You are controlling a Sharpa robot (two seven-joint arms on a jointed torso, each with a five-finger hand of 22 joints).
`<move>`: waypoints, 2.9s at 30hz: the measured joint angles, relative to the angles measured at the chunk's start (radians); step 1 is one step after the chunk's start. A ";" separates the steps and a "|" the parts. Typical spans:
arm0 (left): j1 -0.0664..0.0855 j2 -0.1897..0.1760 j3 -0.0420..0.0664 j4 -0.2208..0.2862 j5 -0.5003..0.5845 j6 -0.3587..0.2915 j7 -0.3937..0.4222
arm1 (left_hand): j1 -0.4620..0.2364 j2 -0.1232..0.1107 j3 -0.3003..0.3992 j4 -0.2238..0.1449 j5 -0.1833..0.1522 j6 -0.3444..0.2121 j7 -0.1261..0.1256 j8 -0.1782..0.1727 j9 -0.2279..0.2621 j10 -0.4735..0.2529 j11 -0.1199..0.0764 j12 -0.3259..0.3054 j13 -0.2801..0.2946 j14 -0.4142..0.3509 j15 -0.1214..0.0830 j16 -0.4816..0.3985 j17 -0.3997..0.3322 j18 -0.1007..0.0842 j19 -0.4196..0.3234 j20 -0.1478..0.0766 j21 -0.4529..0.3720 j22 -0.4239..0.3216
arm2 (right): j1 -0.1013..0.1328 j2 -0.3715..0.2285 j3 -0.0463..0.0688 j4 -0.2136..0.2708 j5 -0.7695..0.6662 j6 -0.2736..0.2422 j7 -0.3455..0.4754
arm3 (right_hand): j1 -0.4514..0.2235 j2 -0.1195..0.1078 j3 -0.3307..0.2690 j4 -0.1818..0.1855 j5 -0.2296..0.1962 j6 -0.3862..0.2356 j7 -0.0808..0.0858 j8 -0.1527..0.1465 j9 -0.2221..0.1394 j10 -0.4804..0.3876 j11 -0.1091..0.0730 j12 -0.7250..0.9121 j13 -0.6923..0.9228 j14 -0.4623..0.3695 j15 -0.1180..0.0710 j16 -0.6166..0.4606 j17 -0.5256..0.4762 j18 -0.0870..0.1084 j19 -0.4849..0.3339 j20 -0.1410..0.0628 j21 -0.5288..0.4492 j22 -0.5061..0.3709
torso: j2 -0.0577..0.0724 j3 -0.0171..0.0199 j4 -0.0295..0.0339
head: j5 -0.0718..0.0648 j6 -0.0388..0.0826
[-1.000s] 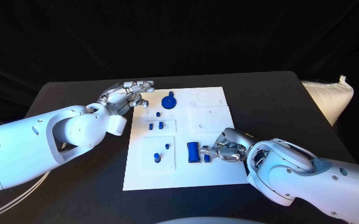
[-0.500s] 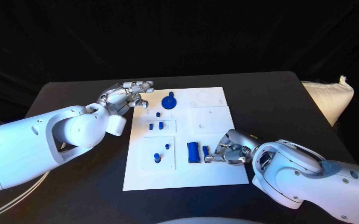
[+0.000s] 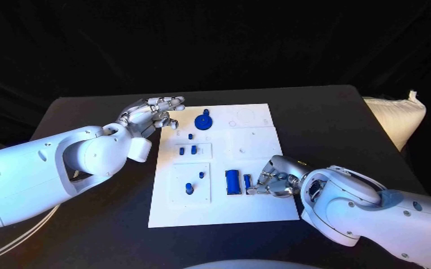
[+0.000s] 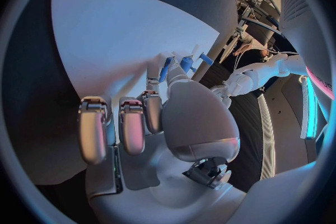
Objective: Assemble the parts on the task board
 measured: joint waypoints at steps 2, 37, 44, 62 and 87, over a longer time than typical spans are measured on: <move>0.000 0.000 0.000 0.000 0.000 0.000 0.000 | 0.000 0.000 0.000 0.000 0.000 0.000 0.000 0.000 0.000 0.000 0.000 0.000 0.000 0.000 0.000 0.000 0.000 0.000 0.000 0.000 0.000 0.000 | 0.000 0.006 0.000 -0.005 -0.002 0.005 0.000 | 0.005 0.005 0.000 0.000 0.000 -0.003 -0.003 0.000 0.002 0.000 0.000 0.000 0.028 0.000 0.000 0.000 0.000 0.000 0.000 0.000 0.000 0.000 | 0.000 0.0001 -0.0001 | 0.001 -0.001; -0.034 0.144 -0.002 -0.204 0.071 -0.020 0.063 | -0.043 -0.021 -0.078 0.009 0.000 -0.031 0.005 0.003 -0.002 -0.033 0.014 0.020 -0.021 -0.267 0.035 -0.271 -0.227 0.000 -0.196 0.035 -0.173 -0.101 | 0.152 0.123 0.012 -0.401 0.817 -0.127 0.634 | 0.274 0.043 -0.052 -0.042 0.056 -0.241 0.148 -0.173 -0.142 -0.293 0.130 -1.247 -0.743 -0.203 0.123 -1.083 -0.728 0.141 -0.318 0.103 -1.073 -0.717 | -0.075 -0.0294 -0.0018 | -0.014 0.098; -0.050 0.206 -0.001 -0.315 0.087 -0.051 0.111 | -0.032 -0.003 -0.133 0.016 -0.058 -0.038 0.015 -0.028 -0.002 -0.045 0.045 -0.059 -0.047 -0.338 0.099 -0.637 -0.405 0.000 -0.397 0.106 -0.394 -0.278 | 0.156 0.235 0.025 -0.583 1.037 -0.099 0.801 | 0.311 0.035 -0.040 -0.046 0.024 -0.268 0.156 -0.173 -0.216 -0.383 0.182 -1.252 -1.036 -0.382 0.210 -1.411 -0.964 0.141 -0.452 0.189 -1.352 -0.936 | -0.110 -0.0369 -0.0054 | -0.012 0.145; -0.070 0.254 0.006 -0.365 0.081 -0.123 0.171 | -0.340 0.089 -0.254 -0.012 -0.099 -0.299 -0.027 -0.115 -0.049 -0.331 0.023 -0.209 -0.091 -0.574 0.096 -0.952 -0.586 -0.020 -0.679 0.087 -0.541 -0.547 | 0.152 0.328 0.029 -0.725 1.195 -0.065 0.930 | -0.126 0.003 0.025 -0.169 -0.079 -0.529 0.122 -0.221 -0.339 -0.670 0.161 -1.295 -1.296 -0.618 0.156 -1.545 -1.186 0.116 -0.664 0.155 -1.495 -1.141 | -0.160 -0.0255 -0.0008 | 0.018 0.170; -0.143 0.159 0.053 -0.023 -0.111 -0.565 0.193 | -0.978 0.107 -0.419 -0.010 -0.111 -0.771 -0.166 -0.128 -0.068 -0.818 -0.095 -0.290 -0.109 -1.020 -0.011 -1.109 -0.616 -0.140 -1.041 -0.083 -0.558 -0.749 | 0.128 0.251 -0.008 -0.391 1.369 -0.407 1.083 | -0.840 -0.018 0.055 -0.199 -0.103 -0.978 -0.006 -0.232 -0.436 -1.179 0.058 -1.308 -1.346 -1.158 0.111 -1.563 -1.303 -0.008 -1.177 0.012 -1.511 -1.292 | -0.180 -0.0101 0.0094 | 0.032 0.166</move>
